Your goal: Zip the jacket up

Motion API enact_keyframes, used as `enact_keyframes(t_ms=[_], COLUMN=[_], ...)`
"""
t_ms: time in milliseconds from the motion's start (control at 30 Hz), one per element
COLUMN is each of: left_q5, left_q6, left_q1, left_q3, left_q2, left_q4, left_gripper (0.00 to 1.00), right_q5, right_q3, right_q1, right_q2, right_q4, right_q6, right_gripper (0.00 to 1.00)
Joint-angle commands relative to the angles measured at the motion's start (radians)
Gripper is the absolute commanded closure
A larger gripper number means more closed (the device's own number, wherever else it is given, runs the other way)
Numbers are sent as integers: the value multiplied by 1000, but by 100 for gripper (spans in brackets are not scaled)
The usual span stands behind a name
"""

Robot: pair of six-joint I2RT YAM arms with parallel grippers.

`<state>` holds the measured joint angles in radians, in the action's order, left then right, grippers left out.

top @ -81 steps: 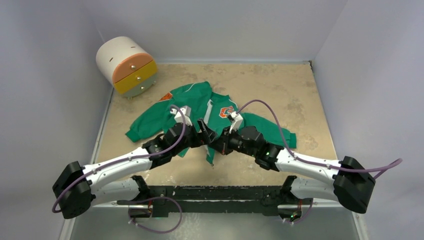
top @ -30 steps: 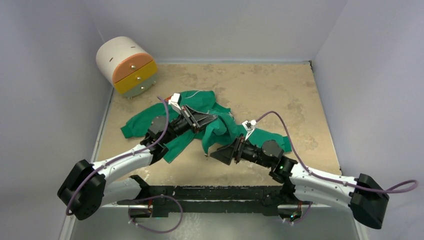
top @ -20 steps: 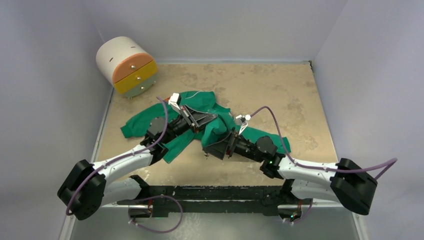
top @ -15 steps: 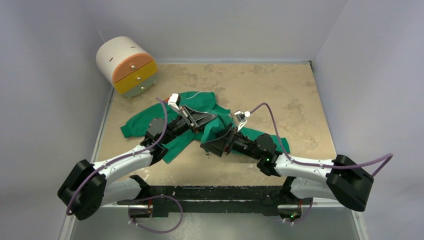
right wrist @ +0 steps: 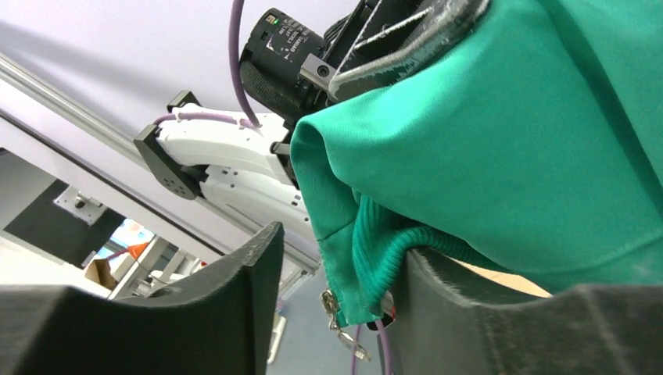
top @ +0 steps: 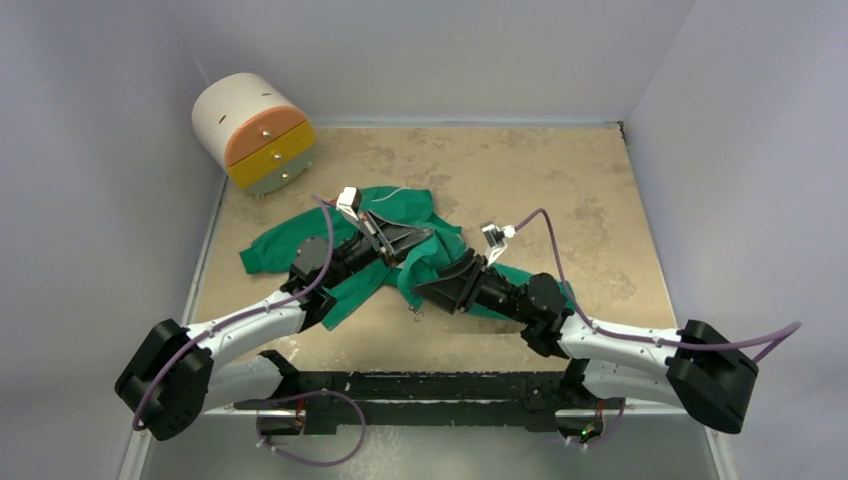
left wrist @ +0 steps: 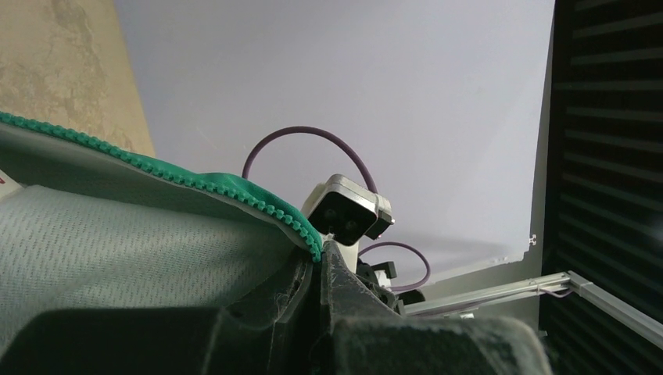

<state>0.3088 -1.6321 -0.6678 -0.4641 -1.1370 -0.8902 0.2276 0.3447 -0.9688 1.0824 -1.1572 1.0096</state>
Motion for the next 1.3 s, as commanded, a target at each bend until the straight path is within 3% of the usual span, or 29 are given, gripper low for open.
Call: enact_keyframes(t_ms=[0,233,567,667,800,1033,1267], left_q5=[14,20,38,45,42,-57,-188], left_q6=[6,53,71,80,136,384,574], left_q1=[5,8,8,9,8,16,21], left_q3=[-5,-19,-28,-28,-42,-157,-274], left_q2=[2,-6,-11,-13,6,107,224], left_q4=[-111,-71,-47,-38,56,465,812], left_gripper=[100,100,100,100,100,51,34], right_q5=[-6,-2,80,96,75,-36,-178], right_q3=[-21,-31,26,31,16,-34,-70], right_q1=[-3,-4,-3,-5,-7,-6,-6], right_q2=[-47,-53,23,35,1,-163,-292], right_q4=[-44,-30,-56,-70,-71,109,323], right_q6=[10,15,6,5,2,-16,20], right_gripper=[50,66,77,100,100,100,100])
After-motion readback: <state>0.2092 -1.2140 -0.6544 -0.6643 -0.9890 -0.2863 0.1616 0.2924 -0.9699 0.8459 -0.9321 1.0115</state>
